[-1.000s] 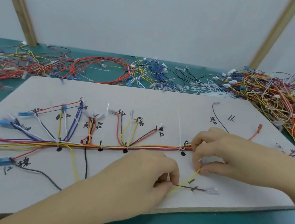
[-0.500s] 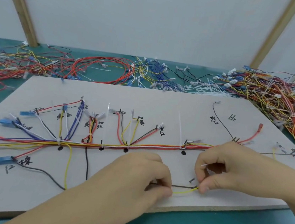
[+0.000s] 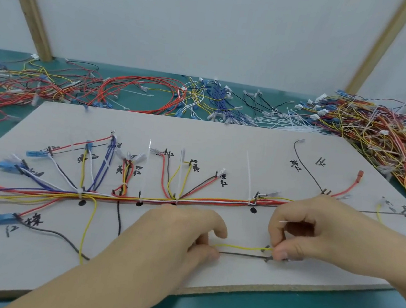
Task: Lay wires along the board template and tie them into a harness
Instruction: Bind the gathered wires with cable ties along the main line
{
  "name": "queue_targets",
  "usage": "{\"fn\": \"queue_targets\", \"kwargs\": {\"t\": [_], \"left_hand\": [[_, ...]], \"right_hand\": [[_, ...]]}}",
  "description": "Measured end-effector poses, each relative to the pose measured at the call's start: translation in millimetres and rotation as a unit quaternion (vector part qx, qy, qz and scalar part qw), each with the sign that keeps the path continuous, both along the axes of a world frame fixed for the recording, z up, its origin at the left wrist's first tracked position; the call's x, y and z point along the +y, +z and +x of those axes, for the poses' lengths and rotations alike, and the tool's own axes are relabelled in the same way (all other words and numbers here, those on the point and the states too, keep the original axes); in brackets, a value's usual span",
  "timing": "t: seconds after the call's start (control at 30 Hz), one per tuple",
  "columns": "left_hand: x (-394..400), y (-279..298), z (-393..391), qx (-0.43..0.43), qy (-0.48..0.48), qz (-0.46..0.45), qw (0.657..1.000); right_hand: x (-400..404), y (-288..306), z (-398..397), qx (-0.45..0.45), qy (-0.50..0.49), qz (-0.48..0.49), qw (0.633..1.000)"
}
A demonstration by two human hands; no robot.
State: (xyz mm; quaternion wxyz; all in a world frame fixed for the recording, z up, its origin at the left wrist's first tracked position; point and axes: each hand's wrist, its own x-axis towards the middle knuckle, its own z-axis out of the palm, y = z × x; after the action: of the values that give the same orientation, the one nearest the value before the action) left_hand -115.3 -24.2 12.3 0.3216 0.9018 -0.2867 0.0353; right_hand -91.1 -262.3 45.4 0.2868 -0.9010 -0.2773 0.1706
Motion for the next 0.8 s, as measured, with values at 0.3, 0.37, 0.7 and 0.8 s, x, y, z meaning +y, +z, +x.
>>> {"fn": "queue_targets", "kwargs": {"t": [0.3, 0.37, 0.7, 0.8], "left_hand": [[2.8, -2.9, 6.4, -0.012, -0.029, 0.035, 0.999], [2.9, -3.1, 6.4, -0.013, -0.037, 0.046, 0.998], [4.6, 1.7, 6.5, 0.004, -0.057, 0.088, 0.994], [5.2, 1.2, 7.0, 0.007, -0.063, 0.108, 0.992]], "right_hand": [[-2.3, -3.9, -2.9, -0.018, 0.004, -0.014, 1.000], [-5.3, -4.2, -4.3, -0.023, 0.001, -0.018, 1.000], [-8.4, -3.1, -11.3, -0.033, -0.007, -0.021, 0.999], [-6.9, -3.3, -13.0, -0.038, -0.020, -0.015, 0.999]]}}
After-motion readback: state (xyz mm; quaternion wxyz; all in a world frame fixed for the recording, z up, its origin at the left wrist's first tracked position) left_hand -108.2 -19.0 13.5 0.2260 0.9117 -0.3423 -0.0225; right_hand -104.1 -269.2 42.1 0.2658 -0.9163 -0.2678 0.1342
